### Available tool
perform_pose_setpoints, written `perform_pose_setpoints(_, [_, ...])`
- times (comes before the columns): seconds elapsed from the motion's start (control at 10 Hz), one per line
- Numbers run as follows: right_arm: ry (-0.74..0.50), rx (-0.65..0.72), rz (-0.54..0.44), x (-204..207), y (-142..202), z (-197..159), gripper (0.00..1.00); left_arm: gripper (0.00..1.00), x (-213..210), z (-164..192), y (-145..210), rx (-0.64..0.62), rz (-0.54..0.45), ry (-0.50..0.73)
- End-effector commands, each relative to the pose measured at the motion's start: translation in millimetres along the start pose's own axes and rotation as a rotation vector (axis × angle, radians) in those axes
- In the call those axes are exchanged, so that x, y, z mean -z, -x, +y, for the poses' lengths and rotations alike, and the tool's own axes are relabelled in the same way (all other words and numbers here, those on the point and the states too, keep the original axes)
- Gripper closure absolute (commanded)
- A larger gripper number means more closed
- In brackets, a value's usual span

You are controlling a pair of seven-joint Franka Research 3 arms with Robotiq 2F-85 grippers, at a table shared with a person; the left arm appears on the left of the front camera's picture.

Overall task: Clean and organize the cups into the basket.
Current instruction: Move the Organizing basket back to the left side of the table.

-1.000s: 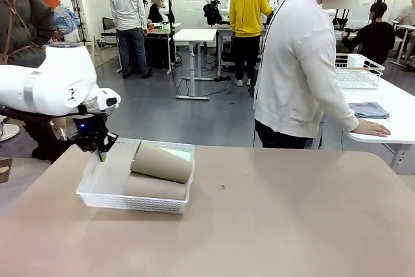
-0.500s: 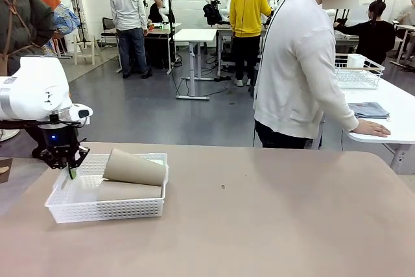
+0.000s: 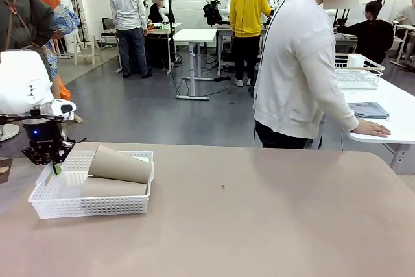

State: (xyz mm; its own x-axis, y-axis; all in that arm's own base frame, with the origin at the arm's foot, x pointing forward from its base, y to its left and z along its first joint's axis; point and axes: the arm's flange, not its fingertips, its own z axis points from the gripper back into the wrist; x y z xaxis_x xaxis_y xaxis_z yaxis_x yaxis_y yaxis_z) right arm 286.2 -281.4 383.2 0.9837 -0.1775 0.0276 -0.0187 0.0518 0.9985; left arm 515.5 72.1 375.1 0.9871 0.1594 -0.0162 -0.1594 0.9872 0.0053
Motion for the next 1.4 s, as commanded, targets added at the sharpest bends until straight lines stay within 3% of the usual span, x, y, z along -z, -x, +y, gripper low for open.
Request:
perform_pose_setpoints(0.0, [-0.004,0.003,0.006,0.9,2.3,0.6,0.00,0.94,-1.6,8.1,-12.2,0.023,0.033,0.004])
perform_pose_setpoints(0.5, [-0.004,0.003,0.006,0.9,2.3,0.6,0.00,0.94,-5.7,15.7,-51.4,-0.050,0.005,-0.007])
perform_pose_setpoints(0.8, [-0.004,0.003,0.006,0.9,2.3,0.6,0.00,0.94,-3.2,17.1,-53.4,-0.078,-0.023,-0.020])
perform_pose_setpoints(0.9, [-0.004,0.003,0.006,0.9,2.3,0.6,0.00,0.35,-2.5,15.7,-57.1,-0.062,-0.023,-0.029])
perform_pose_setpoints(1.0, [-0.004,0.003,0.006,0.9,2.3,0.6,0.00,0.35,-0.8,13.7,-57.8,-0.058,-0.020,-0.032])
perform_pose_setpoints(1.1, [-0.004,0.003,0.006,0.9,2.3,0.6,0.00,0.00,0.8,12.2,-58.0,-0.053,-0.017,-0.031])
perform_pose_setpoints(1.2, [-0.004,0.003,0.006,0.9,2.3,0.6,0.00,0.31,0.3,11.3,-57.7,-0.048,-0.018,-0.034])
perform_pose_setpoints(1.3, [-0.004,0.003,0.006,0.9,2.3,0.6,0.00,0.00,-0.7,11.3,-56.5,-0.044,-0.021,-0.036])
